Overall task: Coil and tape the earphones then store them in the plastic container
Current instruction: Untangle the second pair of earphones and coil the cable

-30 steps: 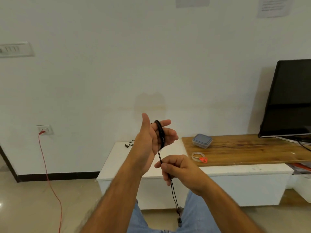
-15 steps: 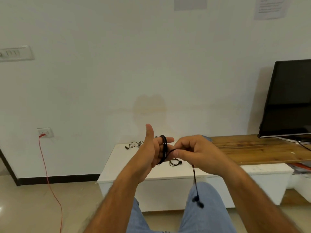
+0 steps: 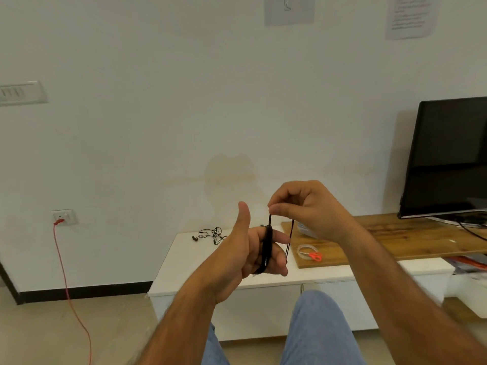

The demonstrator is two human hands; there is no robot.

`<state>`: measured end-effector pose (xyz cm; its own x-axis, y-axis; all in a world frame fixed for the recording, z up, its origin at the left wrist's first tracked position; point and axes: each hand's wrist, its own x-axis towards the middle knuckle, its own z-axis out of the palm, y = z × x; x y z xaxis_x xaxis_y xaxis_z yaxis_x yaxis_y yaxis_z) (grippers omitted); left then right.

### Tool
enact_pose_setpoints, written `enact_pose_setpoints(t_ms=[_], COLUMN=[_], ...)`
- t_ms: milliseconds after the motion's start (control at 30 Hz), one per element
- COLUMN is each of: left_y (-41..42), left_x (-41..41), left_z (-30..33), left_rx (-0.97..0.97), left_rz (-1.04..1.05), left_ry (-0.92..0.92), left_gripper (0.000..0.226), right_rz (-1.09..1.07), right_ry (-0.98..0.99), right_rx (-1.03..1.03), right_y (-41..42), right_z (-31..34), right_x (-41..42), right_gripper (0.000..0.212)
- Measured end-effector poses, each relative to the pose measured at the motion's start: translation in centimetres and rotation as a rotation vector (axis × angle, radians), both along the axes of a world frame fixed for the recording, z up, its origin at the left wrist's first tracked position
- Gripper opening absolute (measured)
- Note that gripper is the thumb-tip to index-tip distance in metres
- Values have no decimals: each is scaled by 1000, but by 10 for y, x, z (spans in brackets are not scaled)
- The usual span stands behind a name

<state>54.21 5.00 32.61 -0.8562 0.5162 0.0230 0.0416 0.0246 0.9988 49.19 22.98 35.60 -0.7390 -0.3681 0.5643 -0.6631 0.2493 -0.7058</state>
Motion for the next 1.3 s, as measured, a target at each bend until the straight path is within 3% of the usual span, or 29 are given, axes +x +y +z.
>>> enact_pose_setpoints(t_ms=[133, 233, 500, 700, 800, 1167, 1300], left_y=[0, 2, 5, 4, 1, -6, -5], left_x=[7, 10, 12, 4, 0, -19, -19], left_z=[3, 4, 11, 11, 8, -18, -23], left_rx=[75, 114, 313, 442, 403, 44, -100], left_rz=[-77, -91, -74, 100, 170, 412, 421], left_ry=[26, 61, 90, 123, 185, 326, 239], left_gripper=[89, 84, 79, 81, 82, 76, 78], right_rz=[105, 161, 405, 274, 228, 62, -100], right_ry=[-108, -229, -462, -496, -511, -552, -332], right_rx=[-247, -388, -556, -397, -347, -99, 211], right_y=[-4, -9, -30, -43, -45, -38, -31], right_z=[-15, -30, -60, -91, -97, -87, -73], right_x=[-7, -7, 11, 18, 27, 34, 33], right_gripper=[12, 2, 18, 31, 22, 15, 18])
